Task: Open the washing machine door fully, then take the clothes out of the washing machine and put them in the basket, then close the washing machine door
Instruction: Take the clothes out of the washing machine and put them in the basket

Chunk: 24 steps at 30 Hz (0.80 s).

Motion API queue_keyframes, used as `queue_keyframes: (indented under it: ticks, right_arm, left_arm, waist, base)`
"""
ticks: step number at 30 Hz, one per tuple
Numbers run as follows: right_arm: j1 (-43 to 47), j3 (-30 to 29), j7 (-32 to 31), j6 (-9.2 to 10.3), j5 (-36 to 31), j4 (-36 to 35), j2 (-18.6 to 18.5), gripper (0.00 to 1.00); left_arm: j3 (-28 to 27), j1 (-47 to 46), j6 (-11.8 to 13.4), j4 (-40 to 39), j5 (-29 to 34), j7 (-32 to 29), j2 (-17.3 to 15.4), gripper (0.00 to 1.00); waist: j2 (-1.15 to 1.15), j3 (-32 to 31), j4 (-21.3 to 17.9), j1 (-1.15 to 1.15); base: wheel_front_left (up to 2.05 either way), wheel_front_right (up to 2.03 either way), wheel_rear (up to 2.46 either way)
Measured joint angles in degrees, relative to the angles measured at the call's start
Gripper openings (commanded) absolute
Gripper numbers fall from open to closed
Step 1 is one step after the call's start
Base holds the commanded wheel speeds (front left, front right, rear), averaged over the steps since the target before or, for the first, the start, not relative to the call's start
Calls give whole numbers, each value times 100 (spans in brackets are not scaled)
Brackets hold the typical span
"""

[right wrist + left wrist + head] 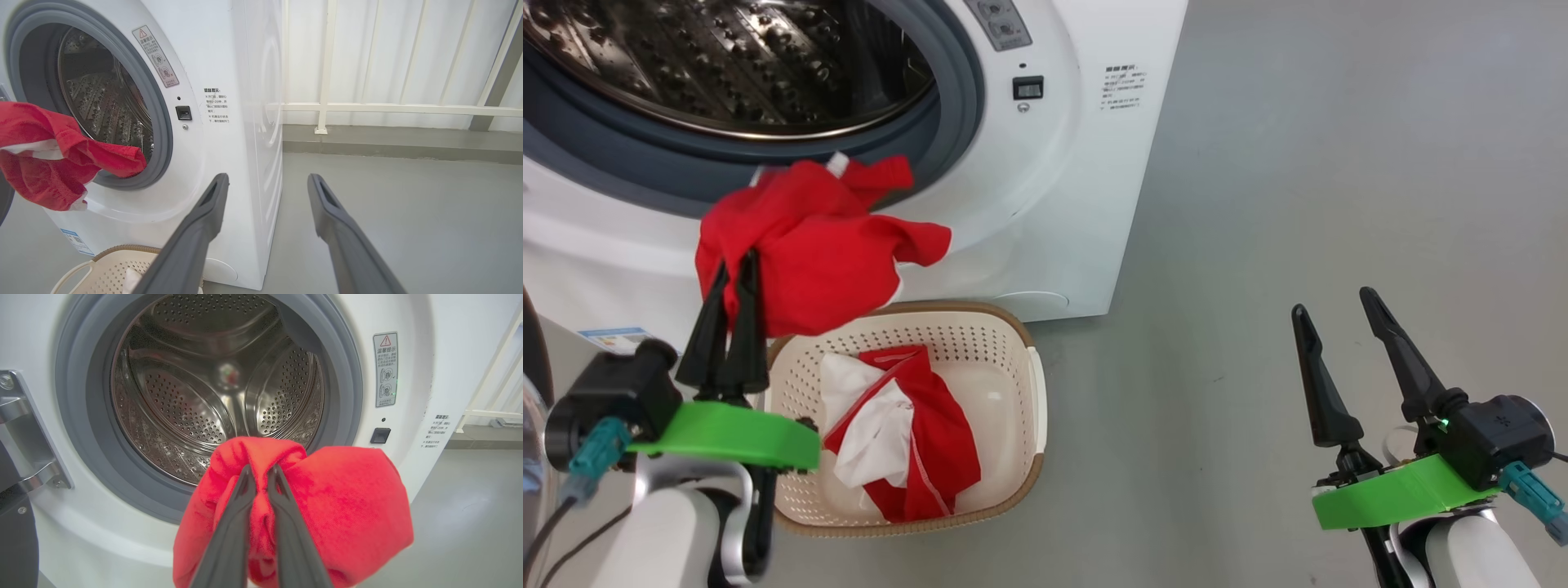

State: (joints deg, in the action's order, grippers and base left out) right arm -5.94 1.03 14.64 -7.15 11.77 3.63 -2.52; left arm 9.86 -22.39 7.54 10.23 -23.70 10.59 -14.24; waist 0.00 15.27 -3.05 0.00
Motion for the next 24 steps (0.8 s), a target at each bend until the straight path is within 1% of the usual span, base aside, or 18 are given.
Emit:
queue_keyframes:
  ticks: [8,13,15,18,21,24]
  right_arm:
    - [22,-21,0,0,0,-19,1,100]
    - [135,-15,0,0,0,-25,1,100]
    - [134,-8,0,0,0,-32,2,100]
    - [134,12,0,0,0,-36,2,100]
    - [133,21,0,0,0,-40,1,100]
    - [131,55,0,0,0,-44,2,100]
  left_arm:
    - [98,452,216,-777,1,-129,27,0]
    - [135,648,289,-845,1,-202,30,0]
    - [151,670,307,-739,0,-201,47,0]
    - [197,668,307,-310,3,-111,83,0]
    - [275,632,293,127,-1,-32,218,0]
    - [304,488,211,659,-91,69,348,0]
  waist:
    - [0,-93,44,0]
    - [0,-152,40,0]
    - [0,-145,38,0]
    - [0,-101,24,0]
    - [0,-47,15,0]
    - [0,23,1,0]
  base:
    - [0,0,0]
    - [0,0,0]
    - [0,0,0]
    - [0,0,0]
    - [0,0,0]
    - [0,0,0]
